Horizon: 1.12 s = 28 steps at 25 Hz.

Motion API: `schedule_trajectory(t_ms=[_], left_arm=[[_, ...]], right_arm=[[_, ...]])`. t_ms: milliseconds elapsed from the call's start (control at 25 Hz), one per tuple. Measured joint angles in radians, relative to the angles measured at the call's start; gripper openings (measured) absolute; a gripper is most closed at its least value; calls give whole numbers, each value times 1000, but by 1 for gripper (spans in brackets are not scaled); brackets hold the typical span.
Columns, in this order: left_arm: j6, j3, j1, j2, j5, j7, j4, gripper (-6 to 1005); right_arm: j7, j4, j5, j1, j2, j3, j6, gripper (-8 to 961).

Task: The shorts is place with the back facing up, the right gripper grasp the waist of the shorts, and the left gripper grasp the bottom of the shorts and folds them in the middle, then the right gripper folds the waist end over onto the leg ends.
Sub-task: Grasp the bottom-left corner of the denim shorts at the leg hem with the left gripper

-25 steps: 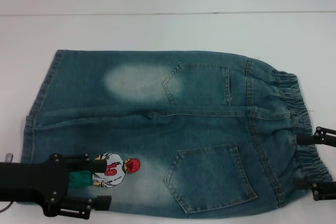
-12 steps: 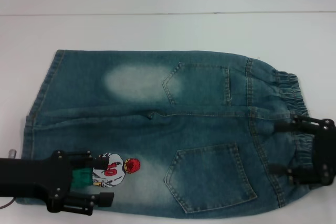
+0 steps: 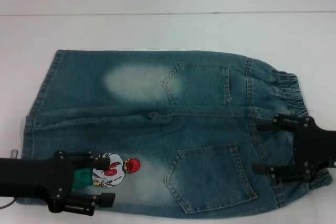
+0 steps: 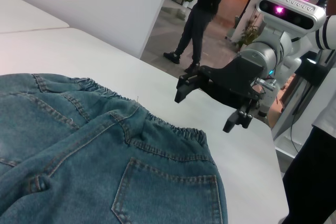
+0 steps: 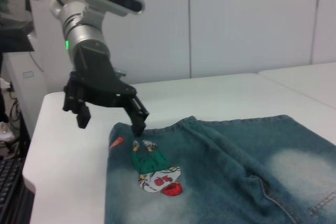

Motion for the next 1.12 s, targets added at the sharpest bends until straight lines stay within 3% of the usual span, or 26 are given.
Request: schedule_trajectory(t_ms=[1120], left_arm=[[-7, 3, -3, 0, 1, -2, 0, 818]], right_arm=[[-1, 4, 0, -2, 1, -37, -1, 918]])
